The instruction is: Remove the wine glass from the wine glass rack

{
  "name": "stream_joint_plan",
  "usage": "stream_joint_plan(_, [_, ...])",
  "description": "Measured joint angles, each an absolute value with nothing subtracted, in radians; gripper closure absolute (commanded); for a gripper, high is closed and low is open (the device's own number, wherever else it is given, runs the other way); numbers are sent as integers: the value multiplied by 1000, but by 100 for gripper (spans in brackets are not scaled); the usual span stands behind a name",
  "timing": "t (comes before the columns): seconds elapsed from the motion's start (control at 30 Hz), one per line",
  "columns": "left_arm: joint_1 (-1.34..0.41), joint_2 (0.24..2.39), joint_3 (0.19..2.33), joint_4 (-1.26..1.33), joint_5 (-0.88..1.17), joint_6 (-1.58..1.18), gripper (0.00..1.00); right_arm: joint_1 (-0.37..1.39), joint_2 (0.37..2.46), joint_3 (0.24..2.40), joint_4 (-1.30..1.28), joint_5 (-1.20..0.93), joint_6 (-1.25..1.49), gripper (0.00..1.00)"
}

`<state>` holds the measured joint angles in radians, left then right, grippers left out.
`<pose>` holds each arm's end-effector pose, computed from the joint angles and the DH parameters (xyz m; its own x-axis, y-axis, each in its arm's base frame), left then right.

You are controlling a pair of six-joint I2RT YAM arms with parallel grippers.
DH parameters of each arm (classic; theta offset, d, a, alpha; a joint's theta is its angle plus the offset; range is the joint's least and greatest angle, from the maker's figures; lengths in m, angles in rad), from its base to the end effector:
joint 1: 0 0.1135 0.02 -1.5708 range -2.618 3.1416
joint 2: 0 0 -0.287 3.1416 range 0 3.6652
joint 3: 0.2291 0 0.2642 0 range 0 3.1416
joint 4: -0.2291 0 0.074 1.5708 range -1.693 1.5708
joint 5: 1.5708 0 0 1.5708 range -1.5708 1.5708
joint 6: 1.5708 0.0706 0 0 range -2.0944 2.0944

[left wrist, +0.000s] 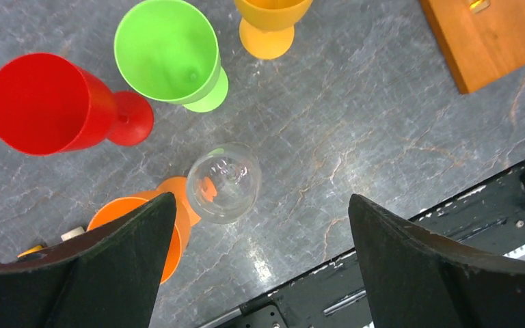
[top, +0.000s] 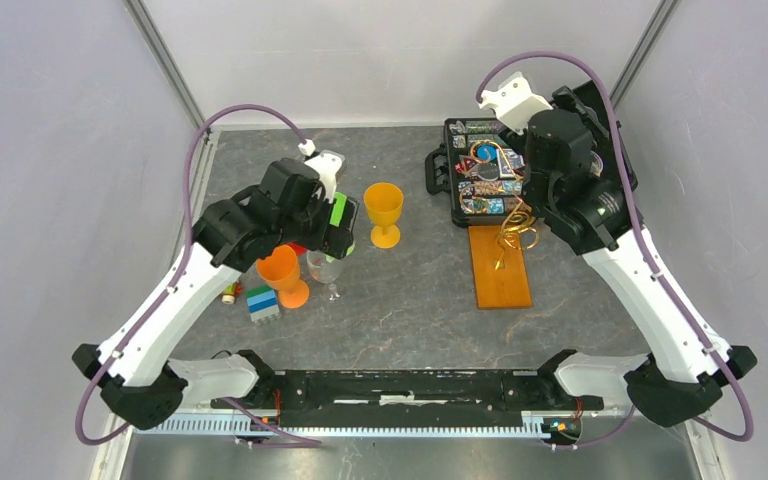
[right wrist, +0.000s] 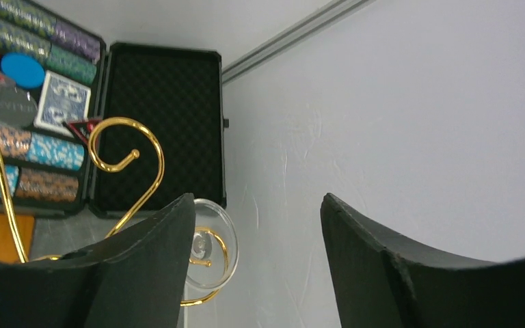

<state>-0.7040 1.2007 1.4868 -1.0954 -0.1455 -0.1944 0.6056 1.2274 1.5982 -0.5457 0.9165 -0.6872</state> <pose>0.1936 -0.1510 0.4071 -0.6503 0.3015 -0.6973 0.4470 0.8940 -0.0303 0.2429 0.1000 0.5125 -0.2983 -0.6762 -0.6736 0.1380 0.6678 -0.7314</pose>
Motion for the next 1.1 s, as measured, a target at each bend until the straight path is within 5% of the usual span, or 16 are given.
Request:
stream_joint_plan(0.27, [-704,1063,1450,-973,-146,-184,0,517,1309,1671,-766,834,-653,17])
stream_joint_plan(0.73, [-704,1008,1410,-909,-118,-161,0,471,1358,1688,-931,724,-628,29])
stream_joint_plan(0.93, [-704,1013,1409,-909,-118,-160,0,458,1356,1649,-942,710,-634,48])
stream_joint_plan(1.1, [-704,1013,1402,-908,-118,-155,0,455,1352,1615,-941,712,-649,54])
